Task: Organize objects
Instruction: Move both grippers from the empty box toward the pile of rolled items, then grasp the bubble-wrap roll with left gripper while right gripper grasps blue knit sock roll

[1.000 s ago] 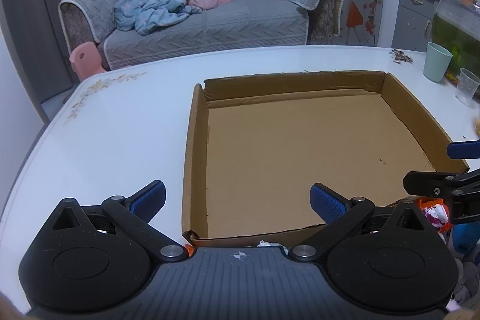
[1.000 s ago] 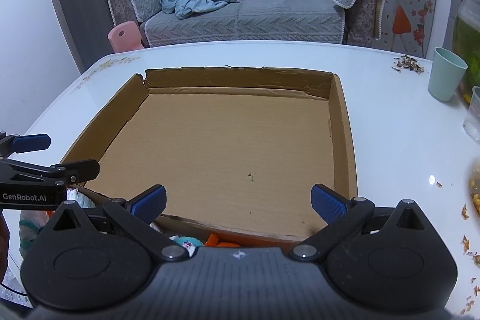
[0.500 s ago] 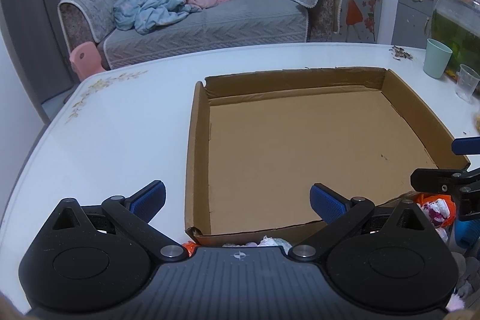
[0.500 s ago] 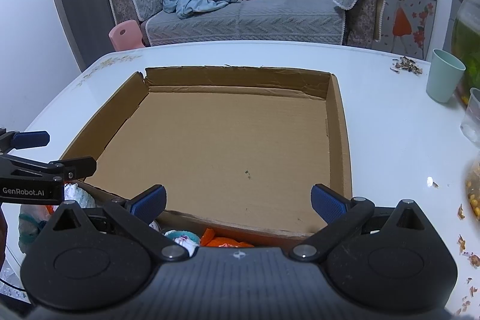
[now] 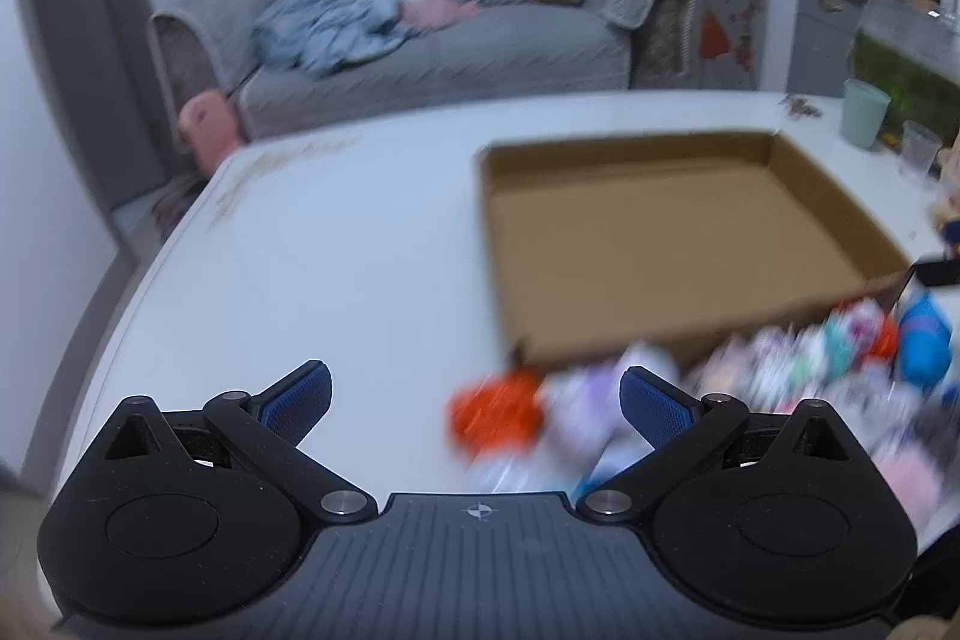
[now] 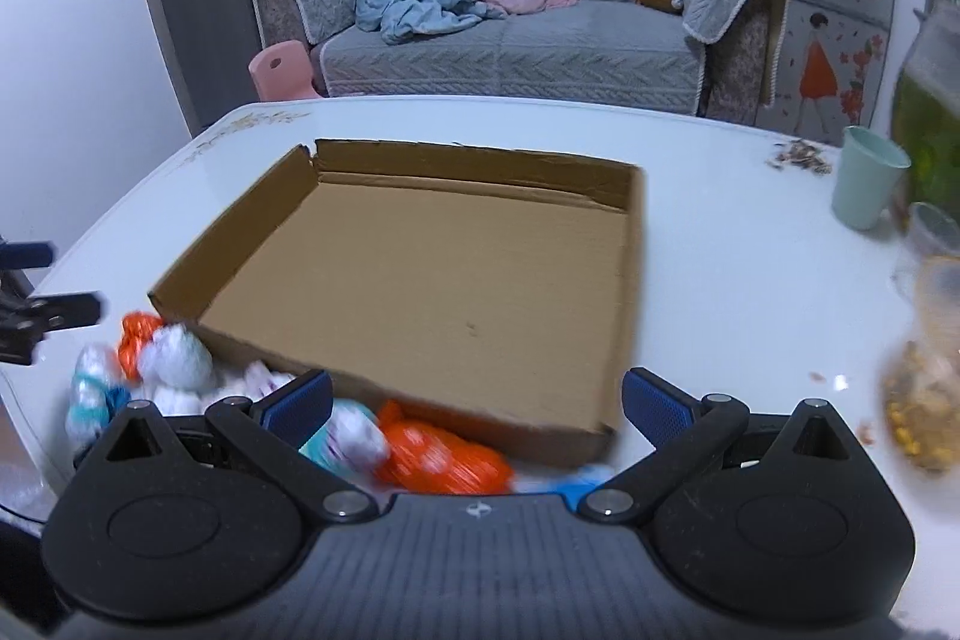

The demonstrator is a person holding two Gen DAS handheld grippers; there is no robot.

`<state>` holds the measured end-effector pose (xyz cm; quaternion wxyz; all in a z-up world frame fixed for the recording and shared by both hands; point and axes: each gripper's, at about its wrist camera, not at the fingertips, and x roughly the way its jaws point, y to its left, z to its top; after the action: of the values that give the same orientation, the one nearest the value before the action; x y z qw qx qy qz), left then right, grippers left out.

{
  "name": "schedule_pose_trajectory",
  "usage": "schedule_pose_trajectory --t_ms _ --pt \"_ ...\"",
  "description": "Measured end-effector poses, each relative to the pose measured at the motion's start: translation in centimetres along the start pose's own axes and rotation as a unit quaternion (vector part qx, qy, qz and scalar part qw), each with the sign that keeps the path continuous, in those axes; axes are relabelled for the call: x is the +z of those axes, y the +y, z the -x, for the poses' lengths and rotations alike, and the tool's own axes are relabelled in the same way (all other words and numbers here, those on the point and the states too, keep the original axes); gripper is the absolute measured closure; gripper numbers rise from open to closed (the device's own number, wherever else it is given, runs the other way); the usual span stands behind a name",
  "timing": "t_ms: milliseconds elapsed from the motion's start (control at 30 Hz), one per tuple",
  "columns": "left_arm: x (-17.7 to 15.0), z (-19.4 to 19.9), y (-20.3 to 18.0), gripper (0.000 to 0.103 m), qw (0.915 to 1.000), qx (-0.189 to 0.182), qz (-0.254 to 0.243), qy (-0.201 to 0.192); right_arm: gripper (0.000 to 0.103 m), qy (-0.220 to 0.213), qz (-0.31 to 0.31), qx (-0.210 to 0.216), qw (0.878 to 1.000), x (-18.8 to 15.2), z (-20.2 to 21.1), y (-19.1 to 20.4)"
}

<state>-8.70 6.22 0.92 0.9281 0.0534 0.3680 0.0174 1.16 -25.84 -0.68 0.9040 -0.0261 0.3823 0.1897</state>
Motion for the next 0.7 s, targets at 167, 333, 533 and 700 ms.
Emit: schedule_pose_trajectory --t_ms 167,333,533,700 --pt "-2.4 0.0 1.2 0.0 0.9975 -0.063 0.018 0.025 0.0 0.027 -0.02 0.004 0.999 -2.0 0.0 -1.6" --pt "-2.4 -1.9 1.0 0.0 0.9966 -0.063 0.021 0.049 0.0 0.072 -0.028 0.001 0.997 -3.7 -2.8 -1.4" --pt "-3.1 -4.0 1.6 0.0 0.9944 -0.05 0.039 0.084 0.0 0.078 -0.031 0.015 0.996 -3.6 -4.9 -0.5" --pt "-3.3 -4.1 2.3 0.0 0.9928 -0.06 0.054 0.089 0.002 0.077 -0.041 0.019 0.996 -3.6 -5.2 -0.9"
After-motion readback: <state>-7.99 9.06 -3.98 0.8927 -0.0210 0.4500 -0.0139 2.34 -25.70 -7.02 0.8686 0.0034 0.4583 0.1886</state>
